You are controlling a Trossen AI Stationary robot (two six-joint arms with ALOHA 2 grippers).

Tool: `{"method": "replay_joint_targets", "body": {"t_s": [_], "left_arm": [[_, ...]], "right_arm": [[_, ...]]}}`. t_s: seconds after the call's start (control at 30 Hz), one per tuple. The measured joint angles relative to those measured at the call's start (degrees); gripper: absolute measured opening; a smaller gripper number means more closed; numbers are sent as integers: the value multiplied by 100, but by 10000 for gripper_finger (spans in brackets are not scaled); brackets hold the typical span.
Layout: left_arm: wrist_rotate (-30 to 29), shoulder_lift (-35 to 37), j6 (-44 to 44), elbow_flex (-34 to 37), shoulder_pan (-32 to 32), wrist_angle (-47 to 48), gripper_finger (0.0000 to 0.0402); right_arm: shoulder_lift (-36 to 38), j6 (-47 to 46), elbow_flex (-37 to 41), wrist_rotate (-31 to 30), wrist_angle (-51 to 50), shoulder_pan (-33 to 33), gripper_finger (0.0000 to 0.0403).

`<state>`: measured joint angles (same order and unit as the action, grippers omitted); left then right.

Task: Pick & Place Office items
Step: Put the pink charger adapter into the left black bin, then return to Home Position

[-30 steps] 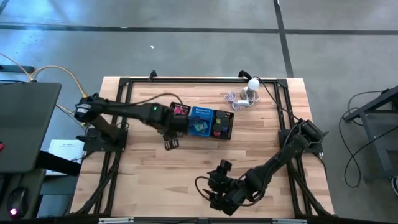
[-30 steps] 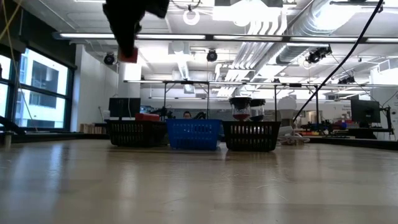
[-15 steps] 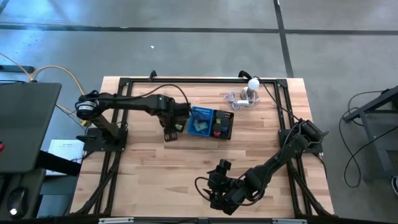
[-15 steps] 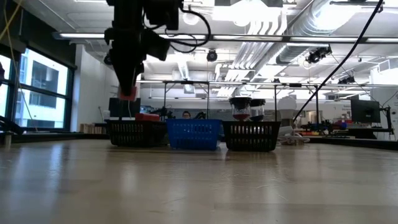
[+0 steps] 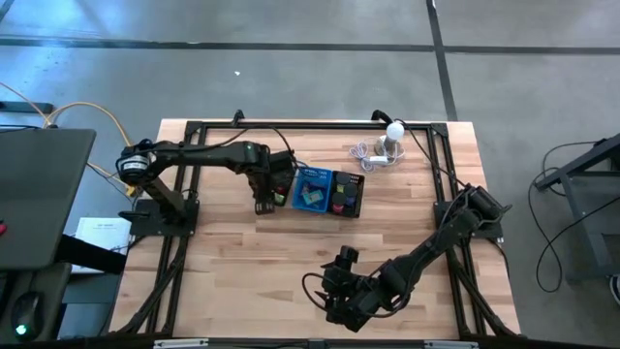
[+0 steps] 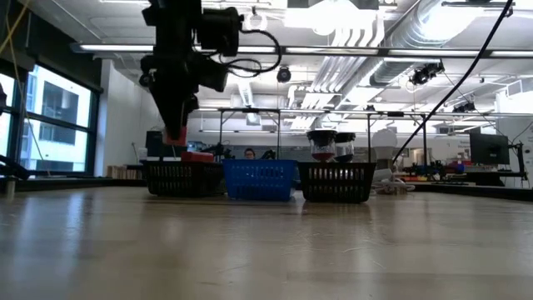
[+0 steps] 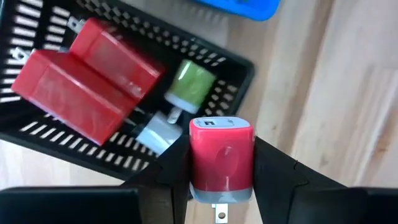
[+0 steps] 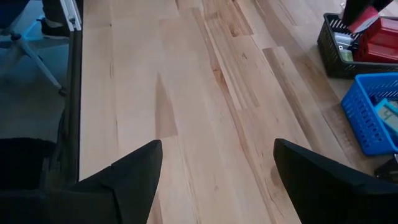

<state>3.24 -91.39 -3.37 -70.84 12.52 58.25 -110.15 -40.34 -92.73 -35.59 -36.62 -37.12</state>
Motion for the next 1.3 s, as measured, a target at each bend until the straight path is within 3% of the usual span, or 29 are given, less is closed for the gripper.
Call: {"method": "replay_joint_targets", "body": {"t_s": [0.5,0.73,1.0,1.3], "left_arm": [[32,-2,-487,521,590,-586,123],[418,-103,-501,552,655,-583,125],[232,-188,-578,550,606,-621,236],[213,-142,-461,528,520,-447,256]], "right_arm": [[0,-11,0,124,0,129,298],[0,-11,0,129,4,131,298],[0,-35,0,138,4,124,298],[0,-30,1,249,22,124,298]]}}
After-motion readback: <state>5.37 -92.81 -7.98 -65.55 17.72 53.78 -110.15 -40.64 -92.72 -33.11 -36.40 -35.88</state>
